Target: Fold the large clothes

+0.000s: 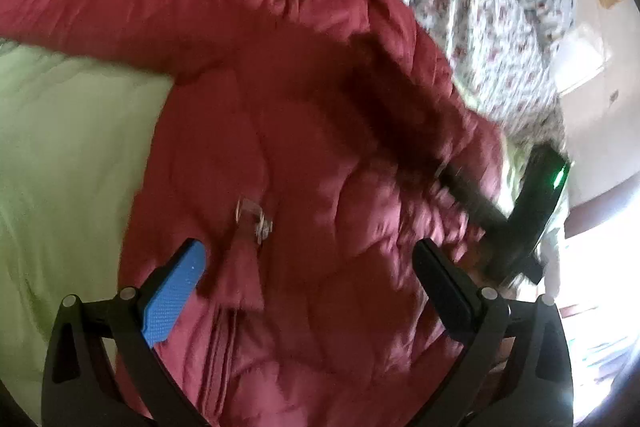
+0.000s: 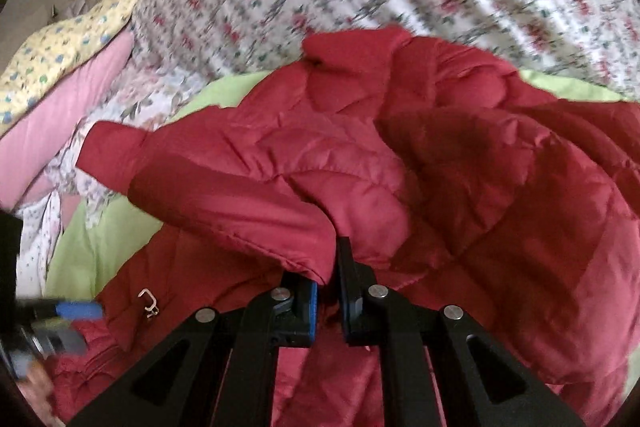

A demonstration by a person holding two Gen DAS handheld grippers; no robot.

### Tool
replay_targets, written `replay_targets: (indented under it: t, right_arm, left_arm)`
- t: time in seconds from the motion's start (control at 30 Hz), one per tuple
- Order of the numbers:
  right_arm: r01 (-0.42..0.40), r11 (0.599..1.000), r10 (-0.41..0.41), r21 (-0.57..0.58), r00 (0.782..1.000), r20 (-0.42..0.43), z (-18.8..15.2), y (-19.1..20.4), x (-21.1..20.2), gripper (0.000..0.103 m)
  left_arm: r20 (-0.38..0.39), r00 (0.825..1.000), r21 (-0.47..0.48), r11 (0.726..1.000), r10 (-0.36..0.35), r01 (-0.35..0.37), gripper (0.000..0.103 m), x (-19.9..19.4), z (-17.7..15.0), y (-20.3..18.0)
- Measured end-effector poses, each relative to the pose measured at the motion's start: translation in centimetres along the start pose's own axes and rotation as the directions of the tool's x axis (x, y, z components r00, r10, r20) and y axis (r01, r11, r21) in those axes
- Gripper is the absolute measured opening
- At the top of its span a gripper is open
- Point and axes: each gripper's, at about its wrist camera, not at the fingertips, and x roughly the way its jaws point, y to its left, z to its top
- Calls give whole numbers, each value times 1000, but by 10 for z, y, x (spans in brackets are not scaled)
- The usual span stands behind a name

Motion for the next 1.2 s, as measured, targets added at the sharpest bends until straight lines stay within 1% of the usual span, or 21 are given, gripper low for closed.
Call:
replay_targets:
  t: [0.17,0.2,0.27,0.3,0.33,0.37,0.4,0.43,0.47,0.53,0.57,0.6,0.63,0.7,0.73,0.77,0.83,0.9,0.93,1.03,1.2]
  right_arm:
    - [-20,1000,20,1,1000,-1,-5,8,8,13]
    - [-22,1000,22,5,1000,0,-5,8,9,13]
    - [-31,999,31,18,1000,2,-6,7,9,13]
    - [-33,999,33,23,999,2,-6,6,9,13]
    - [-35,999,35,28,999,2,-6,6,9,13]
    - [-36,999,36,30,999,3,-6,6,9,13]
    - [-38,999,38,33,999,3,-6,6,9,13]
    - [-41,998,41,37,999,4,-6,6,10,13]
    - [-44,998,44,41,999,5,-6,5,9,13]
    - [-47,998,47,50,999,4,-6,4,10,14]
    - [-45,997,45,56,999,3,-6,4,10,14]
    - [-46,997,46,58,999,2,-6,4,10,14]
    - [-47,997,47,60,999,0,-6,3,10,14]
    - [-47,997,47,67,999,-5,-7,2,8,16]
    - [-56,996,56,74,998,-8,-8,1,6,16]
    - [-69,995,70,79,998,-10,-9,1,4,18]
    - [-94,991,95,98,995,-10,-13,-2,-6,24]
    - [-94,988,96,123,995,-10,-17,-6,-16,38]
    - [-93,986,95,135,995,-8,-19,-9,-23,40]
    - [-44,985,41,164,999,19,-23,-23,-44,40]
    - [49,968,-70,248,994,80,-19,-62,-75,40]
  left_arm:
    - [24,999,20,999,-32,32,103,13,39,-13]
    - [21,999,24,999,-36,36,103,18,47,-15]
    - [5,997,21,997,-71,71,103,33,63,-18]
    - [-6,996,10,996,-86,86,100,41,70,-18]
    - [-10,995,-9,995,-100,100,93,46,76,-17]
    - [-18,991,-38,990,-135,134,90,56,84,-16]
    - [-24,987,-51,986,-157,156,83,59,87,-12]
    - [-32,982,-72,980,-186,184,74,65,91,-11]
    - [-44,977,-87,975,-208,204,68,72,95,-11]
    - [-66,972,-92,972,-225,218,47,81,98,-13]
    - [-75,970,-91,971,-229,222,41,85,99,-14]
    - [-80,969,-88,970,-236,229,30,87,100,-16]
    - [-80,967,-79,968,-244,237,23,88,100,-18]
    - [-66,968,-57,970,-241,237,16,83,100,-21]
    - [-62,968,-48,970,-242,239,14,81,100,-22]
    - [-58,969,-39,971,-240,238,14,79,100,-22]
    - [-43,977,-6,978,-210,210,13,75,101,-23]
    - [-14,989,44,988,-147,147,13,67,101,-23]
    - [3,994,63,992,-111,111,12,63,101,-22]
    - [42,998,93,995,-41,37,12,55,99,-13]
    - [76,996,106,993,39,-47,12,57,95,3]
